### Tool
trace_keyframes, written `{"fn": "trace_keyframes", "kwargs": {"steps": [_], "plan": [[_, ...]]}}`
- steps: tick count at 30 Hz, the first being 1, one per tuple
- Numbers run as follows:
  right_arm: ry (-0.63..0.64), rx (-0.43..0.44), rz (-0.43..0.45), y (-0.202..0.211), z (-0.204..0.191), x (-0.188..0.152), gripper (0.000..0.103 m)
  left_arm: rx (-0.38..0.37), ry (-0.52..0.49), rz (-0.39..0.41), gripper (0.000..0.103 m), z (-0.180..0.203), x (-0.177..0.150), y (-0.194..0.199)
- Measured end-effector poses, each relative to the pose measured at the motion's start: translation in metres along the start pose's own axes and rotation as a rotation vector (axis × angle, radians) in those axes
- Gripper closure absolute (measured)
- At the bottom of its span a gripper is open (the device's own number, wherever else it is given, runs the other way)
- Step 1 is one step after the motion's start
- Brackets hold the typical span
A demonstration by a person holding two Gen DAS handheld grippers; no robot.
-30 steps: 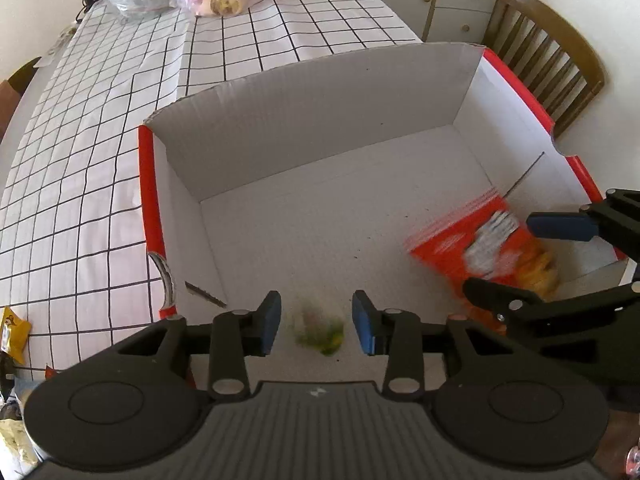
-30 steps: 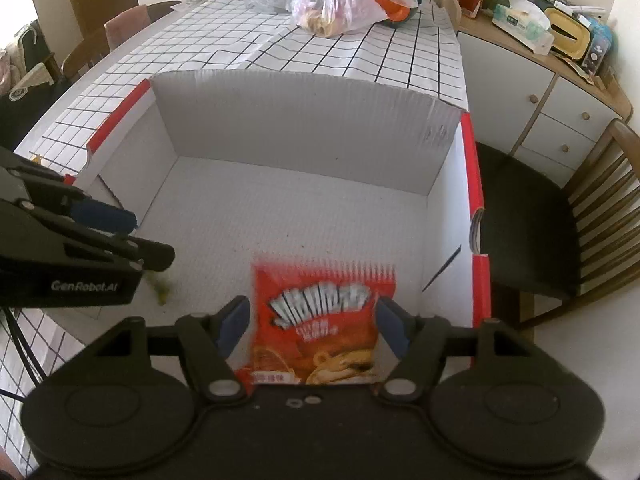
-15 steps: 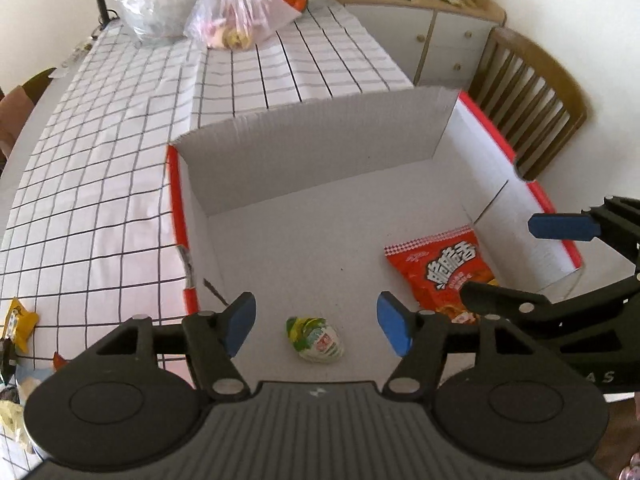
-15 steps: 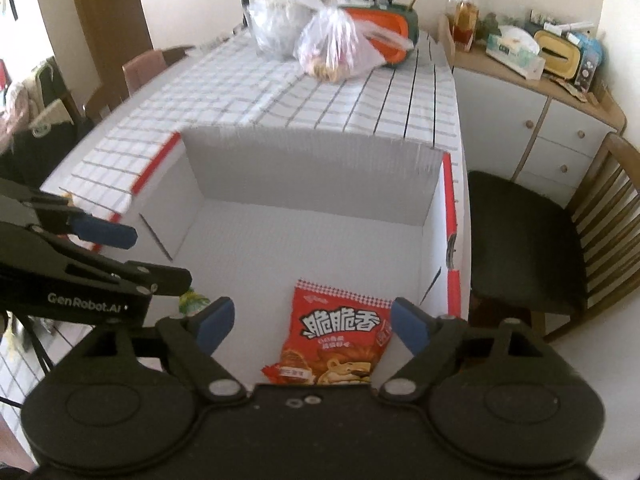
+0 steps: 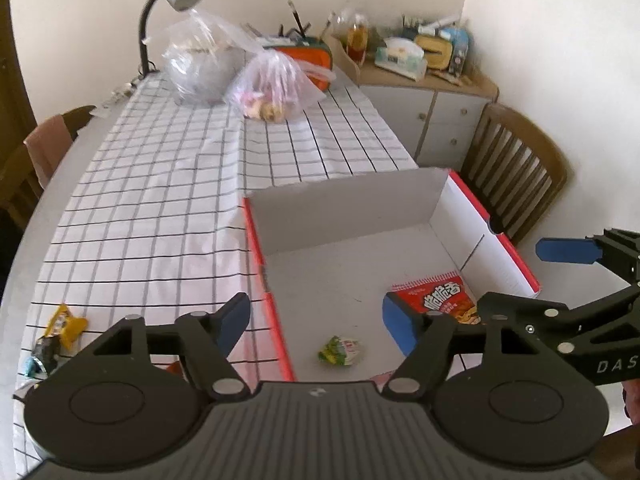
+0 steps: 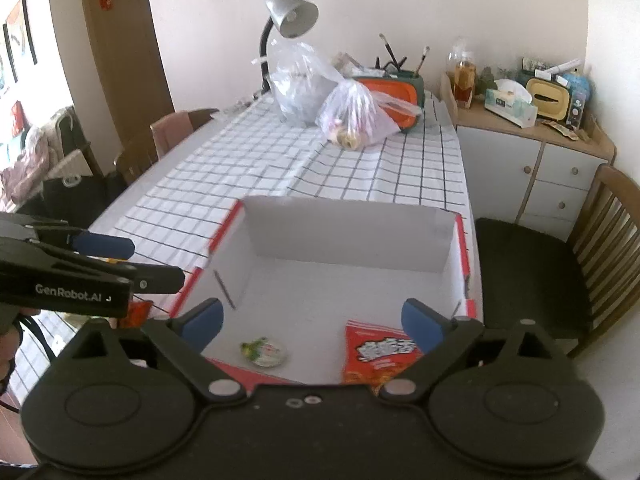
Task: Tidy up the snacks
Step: 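Open both grippers to release the snacks into the box, then move both tools back toward the snack pile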
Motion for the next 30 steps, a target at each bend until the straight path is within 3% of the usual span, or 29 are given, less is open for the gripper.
{"fn": "trace_keyframes", "kwargs": {"steps": [6, 16, 30], "plan": [[-0.004, 0.011, 0.049, 0.014, -0.039, -0.005, 0.001, 0.01, 0.015, 0.058, 0.029, -0.036, -0.02, 0.028], [-0.018, 0.022, 0.085, 0.012, -0.109, -0.018, 0.0, -0.004, 0.061, 0.066, 0.024, -0.11, -0.056, 0.052], [-0.075, 0.023, -0.017, -0.032, -0.184, -0.031, 0.0, 0.041, 0.173, 0.025, 0.024, -0.234, -0.086, 0.056]]}}
Point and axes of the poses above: each gripper's, at about its wrist camera, not at the fingertips, and y roughly against the way its jaws point, z to its right, x to its top, the point moved 4 cm from there along -y, roughly the way its jaws point, and after that the axes turned 15 degrees about -z, right-handed, at the moved point
